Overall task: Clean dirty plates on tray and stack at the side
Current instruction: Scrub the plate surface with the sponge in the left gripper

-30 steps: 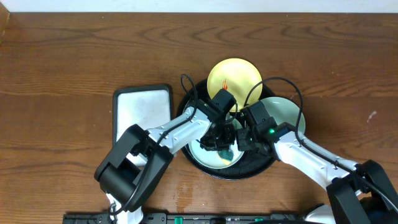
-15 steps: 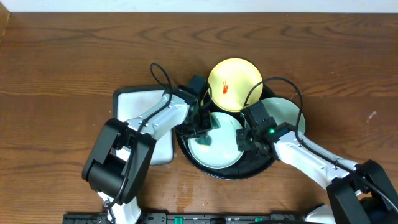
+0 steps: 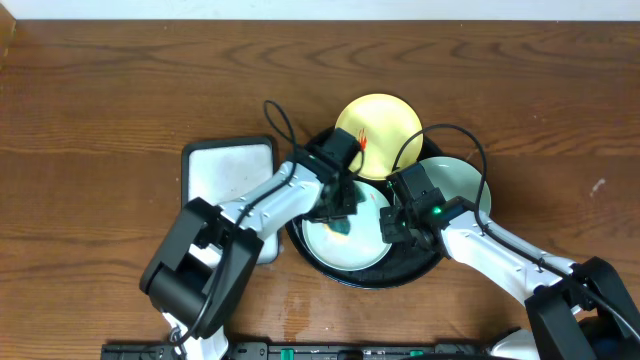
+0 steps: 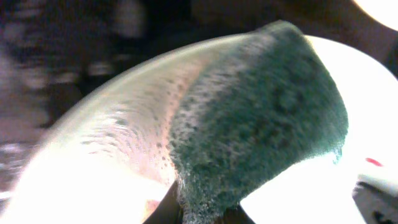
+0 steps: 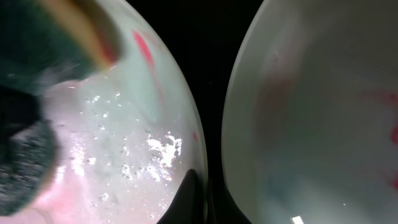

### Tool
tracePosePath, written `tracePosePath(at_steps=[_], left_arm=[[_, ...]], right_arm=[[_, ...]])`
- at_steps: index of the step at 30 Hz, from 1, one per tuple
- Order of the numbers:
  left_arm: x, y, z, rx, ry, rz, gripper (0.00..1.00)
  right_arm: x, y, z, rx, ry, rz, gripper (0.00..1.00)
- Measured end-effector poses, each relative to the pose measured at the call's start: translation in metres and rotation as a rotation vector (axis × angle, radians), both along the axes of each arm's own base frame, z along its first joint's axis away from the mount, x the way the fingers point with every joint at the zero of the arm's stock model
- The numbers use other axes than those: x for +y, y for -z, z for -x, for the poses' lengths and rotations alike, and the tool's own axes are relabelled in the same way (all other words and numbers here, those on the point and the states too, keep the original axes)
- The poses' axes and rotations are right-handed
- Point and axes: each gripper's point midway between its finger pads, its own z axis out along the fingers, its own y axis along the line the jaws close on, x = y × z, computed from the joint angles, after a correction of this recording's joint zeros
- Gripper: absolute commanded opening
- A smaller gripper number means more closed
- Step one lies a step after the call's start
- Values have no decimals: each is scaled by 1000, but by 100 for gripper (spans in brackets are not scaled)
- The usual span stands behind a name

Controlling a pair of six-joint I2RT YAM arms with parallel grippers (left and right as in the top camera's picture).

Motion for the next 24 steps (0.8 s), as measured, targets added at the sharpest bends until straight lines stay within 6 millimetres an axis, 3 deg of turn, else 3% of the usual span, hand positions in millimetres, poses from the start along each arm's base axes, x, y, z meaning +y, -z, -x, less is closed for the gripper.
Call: tracePosePath(at_steps=[14,24], left_arm=[[-33,0,3,-65,84,50,7],[-52,-1,28,36,208,172,7]], right_arm=[[-1,0,0,0,1,4,1],[-1,0,0,0,2,4,1]])
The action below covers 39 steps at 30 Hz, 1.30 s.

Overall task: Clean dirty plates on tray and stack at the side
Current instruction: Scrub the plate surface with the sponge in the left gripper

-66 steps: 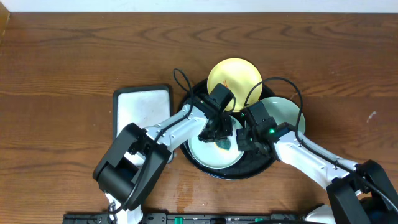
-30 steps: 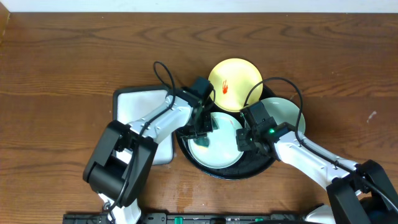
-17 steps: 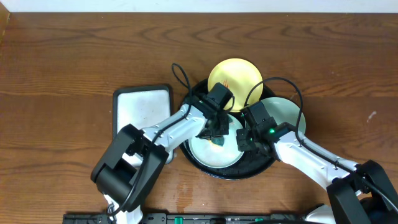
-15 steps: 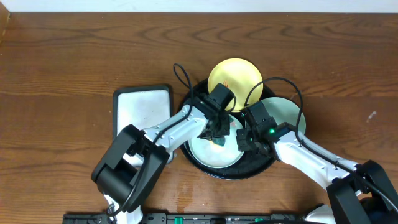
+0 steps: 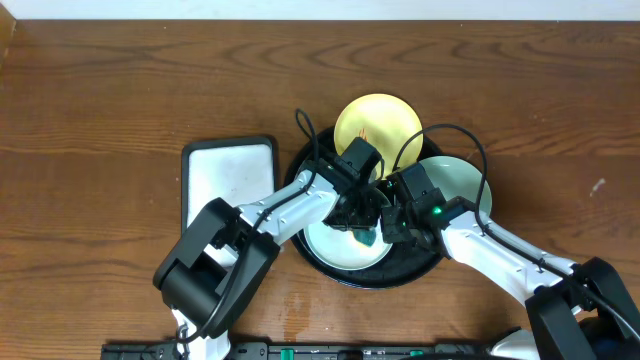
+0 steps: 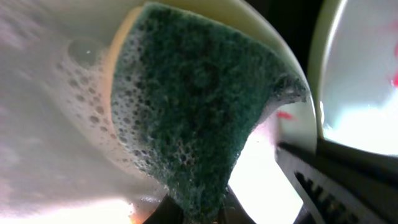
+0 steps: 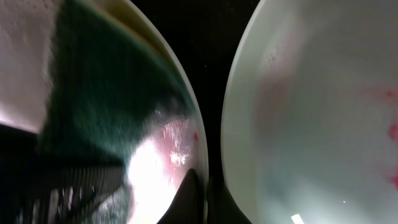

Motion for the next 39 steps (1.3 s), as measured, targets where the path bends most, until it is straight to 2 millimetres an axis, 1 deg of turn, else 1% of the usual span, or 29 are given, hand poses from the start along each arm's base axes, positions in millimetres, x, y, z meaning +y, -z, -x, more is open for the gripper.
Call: tracePosePath(at_steps=[6,10,13,15,19,22,23,26,28,30,33,36,38,39], left_arm=[[2,0,20,82,36,1,7],[4,0,18,83,34,0,7],[11,0,12,96,-5,-5,7],[23,1,2,109,-64,-14,7],[48,2,-24,104,-178,-27,7],[67,3,-36,117,-247,-34,7],[69,3,-36,123,-254,-38,7],[73,2,-34,133,-262,-56,8],[80,2,-30,139,-268,-94,7],[92,1,-23,150,-274,-157,7],[113,-2,-7,180,-280,-265,7],[118,-8,1,182,-273,-306,8],[115,-8,2,166,-262,-309,7],[110,-7,1,148,-254,-300,7]], right_arm=[[0,0,0,0,0,0,1],[0,0,0,-1,0,0,1],[0,0,0,0,0,0,1],[0,0,0,0,0,0,1],[0,0,0,0,0,0,1],[0,0,0,-1,0,0,1],[0,0,0,0,0,0,1],[0,0,0,0,0,0,1],[0,0,0,0,0,0,1],[0,0,0,0,0,0,1],[0,0,0,0,0,0,1],[1,0,0,0,-3,-7,1],[2,0,0,1,-5,-10,1],[2,0,0,2,-5,-11,1]])
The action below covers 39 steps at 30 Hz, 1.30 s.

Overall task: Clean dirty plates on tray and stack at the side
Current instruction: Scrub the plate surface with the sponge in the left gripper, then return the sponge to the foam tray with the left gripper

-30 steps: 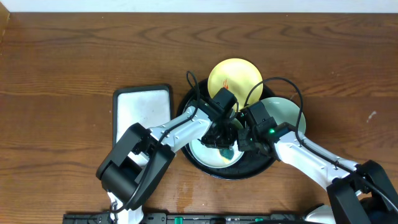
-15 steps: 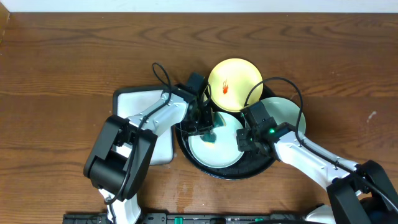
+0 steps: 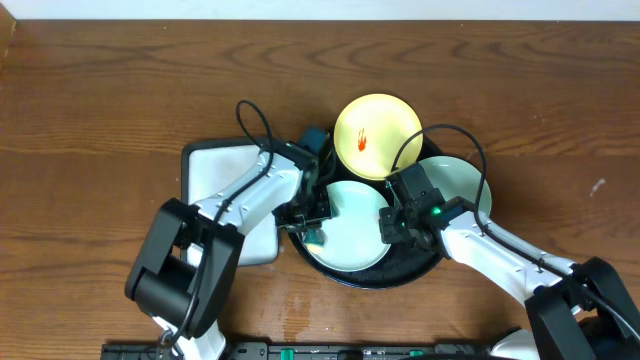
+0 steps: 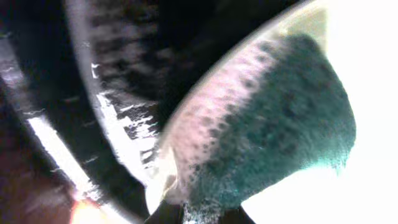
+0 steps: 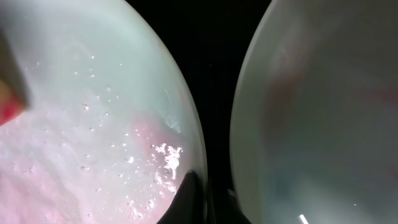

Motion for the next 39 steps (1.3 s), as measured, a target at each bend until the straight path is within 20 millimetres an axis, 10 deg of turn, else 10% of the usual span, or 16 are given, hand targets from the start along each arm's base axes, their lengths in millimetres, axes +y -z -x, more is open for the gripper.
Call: tracePosePath(at_steps=[13,19,25,31,34,39], left_arm=[[-34,-8,7,-58,19,57,7],[14,-83,-20,-210,-131,143,8],[109,-134,-21,-369,-297,15,8],[177,-109,-19,-344,-421,-159,17],[188,-82,-11,-276,-426,-201,54],[184,-68,-9,-227,-402,-191,66]], right_arm=[[0,0,0,1,0,0,1],[-2,-5,4,5,-7,1,1],[-7,-24,14,1,-52,9,1],[-1,-50,6,-11,-82,9,1],[4,-63,-1,-30,-93,1,1],[16,-90,-19,-92,-110,-31,1]])
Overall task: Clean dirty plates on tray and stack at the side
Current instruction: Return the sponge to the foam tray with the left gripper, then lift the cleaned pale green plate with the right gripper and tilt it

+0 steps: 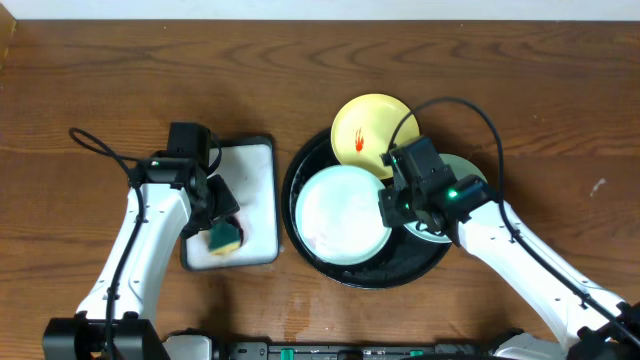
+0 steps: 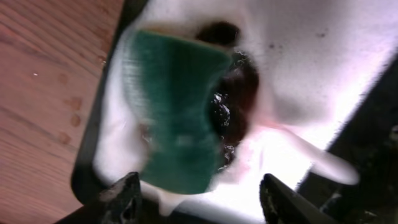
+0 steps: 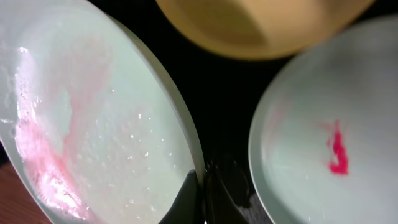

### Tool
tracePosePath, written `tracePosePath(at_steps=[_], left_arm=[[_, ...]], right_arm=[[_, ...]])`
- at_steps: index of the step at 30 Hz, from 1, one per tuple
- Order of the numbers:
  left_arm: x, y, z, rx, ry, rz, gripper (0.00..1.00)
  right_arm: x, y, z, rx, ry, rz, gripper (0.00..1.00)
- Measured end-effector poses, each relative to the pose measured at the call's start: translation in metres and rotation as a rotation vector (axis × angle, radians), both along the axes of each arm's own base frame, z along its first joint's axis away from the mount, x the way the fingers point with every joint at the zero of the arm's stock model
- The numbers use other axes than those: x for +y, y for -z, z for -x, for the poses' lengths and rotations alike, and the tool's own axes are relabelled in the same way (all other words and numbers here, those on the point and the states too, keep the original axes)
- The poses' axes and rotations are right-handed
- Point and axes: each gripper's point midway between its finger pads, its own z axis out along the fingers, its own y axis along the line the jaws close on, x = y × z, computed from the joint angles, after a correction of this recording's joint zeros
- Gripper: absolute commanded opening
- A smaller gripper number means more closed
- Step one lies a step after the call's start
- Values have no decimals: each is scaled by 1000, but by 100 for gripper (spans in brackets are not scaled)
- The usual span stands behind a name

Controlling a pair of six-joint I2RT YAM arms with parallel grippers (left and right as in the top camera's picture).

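A pale green plate with soapy pink smears is held tilted over the round black tray. My right gripper is shut on its right rim. A yellow plate with a red mark lies at the tray's back. A second pale green plate with a red stain lies mostly under my right arm. The green sponge lies in foam on the white rectangular tray. My left gripper stands open over it.
Brown wooden table all around. The white tray's dark rim sits close to the black tray's left edge. Arm cables loop above both trays.
My left arm has gone from the green plate's left rim to the white tray, and the sponge now lies there out of its open jaws. My right gripper holds the plate higher and more tilted.
First the sponge, held in my left gripper, was on the middle of the green plate, with my right gripper pinching its rim. Then the sponge was at the plate's right side, then at its left rim. Now it rests on the white tray, and the plate is raised.
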Motion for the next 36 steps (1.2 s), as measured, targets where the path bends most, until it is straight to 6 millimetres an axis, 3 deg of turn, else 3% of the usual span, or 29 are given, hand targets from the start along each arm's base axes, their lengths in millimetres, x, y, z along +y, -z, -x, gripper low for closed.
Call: tracePosePath(at_steps=[6,12,16,20,23,25,28,30,33,36], left_arm=[[-13,-14,1,-43,33,71,73],[-18,-61,3,-192,57,102,75],[-19,-88,14,-291,67,108,75],[-20,-112,24,-397,74,113,76],[-20,-129,34,-474,79,115,76],[-20,-139,40,-521,82,115,76],[-20,-150,48,-577,85,114,76],[-20,-156,54,-609,87,114,76],[-19,-159,62,-624,88,113,76],[-19,-158,67,-614,87,114,75]], right_arm=[[3,-7,-5,-19,-8,-8,1],[7,-10,-8,-26,-12,-24,1],[16,-31,-21,-67,-17,-53,1],[32,-68,-42,-155,-29,-104,1],[57,-91,-59,-226,-65,-148,1],[83,-95,-67,-265,-112,-173,1],[123,-87,-73,-311,-185,-200,1],[152,-71,-73,-344,-244,-190,1],[176,-55,-74,-413,-308,-140,1],[192,-60,-76,-546,-368,-62,1]])
